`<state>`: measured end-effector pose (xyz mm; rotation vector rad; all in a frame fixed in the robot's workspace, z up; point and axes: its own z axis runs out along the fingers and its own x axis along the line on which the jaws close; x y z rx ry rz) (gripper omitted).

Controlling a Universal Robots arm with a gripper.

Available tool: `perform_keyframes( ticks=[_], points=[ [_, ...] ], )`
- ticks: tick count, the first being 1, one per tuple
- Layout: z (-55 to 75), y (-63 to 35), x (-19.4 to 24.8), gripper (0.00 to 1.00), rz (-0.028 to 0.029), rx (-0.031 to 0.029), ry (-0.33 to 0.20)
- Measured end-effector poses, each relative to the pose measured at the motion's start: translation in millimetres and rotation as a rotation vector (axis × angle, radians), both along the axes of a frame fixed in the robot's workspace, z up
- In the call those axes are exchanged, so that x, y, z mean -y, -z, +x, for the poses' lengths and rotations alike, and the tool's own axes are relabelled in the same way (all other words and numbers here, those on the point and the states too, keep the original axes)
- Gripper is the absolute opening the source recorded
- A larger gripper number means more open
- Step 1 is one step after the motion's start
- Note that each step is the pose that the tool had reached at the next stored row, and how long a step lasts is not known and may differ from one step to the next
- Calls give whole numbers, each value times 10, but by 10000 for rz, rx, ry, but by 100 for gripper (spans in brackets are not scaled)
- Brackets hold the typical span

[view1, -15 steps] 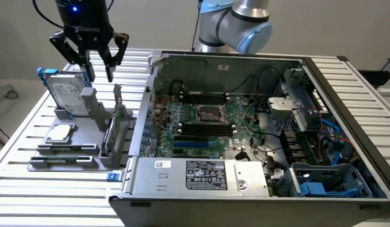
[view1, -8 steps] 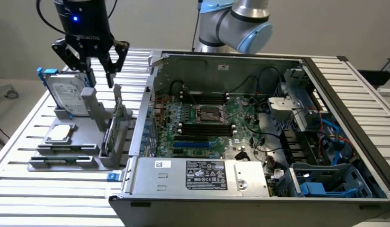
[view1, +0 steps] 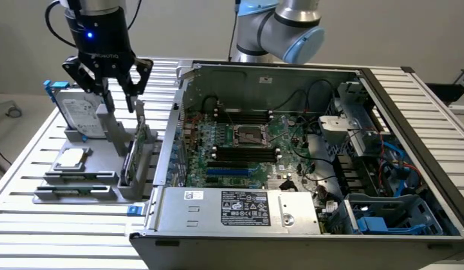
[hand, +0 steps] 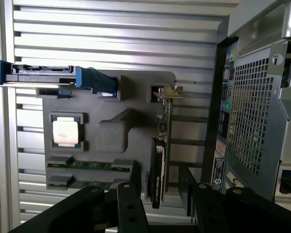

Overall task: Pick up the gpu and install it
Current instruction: 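Pick up the gpu and move the gpu toward the slot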

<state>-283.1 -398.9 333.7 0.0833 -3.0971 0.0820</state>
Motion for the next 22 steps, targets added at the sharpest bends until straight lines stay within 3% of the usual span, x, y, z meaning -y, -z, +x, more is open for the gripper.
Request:
perform_keyframes(
  ticks=[5,15,18,22],
  points=[
    [-9,90,46,44,-2,-1,69],
    [-8,272,231,44,9,24,260],
    [-8,322,267,44,45,30,346],
    [-8,385,309,44,133,30,487]
  ],
)
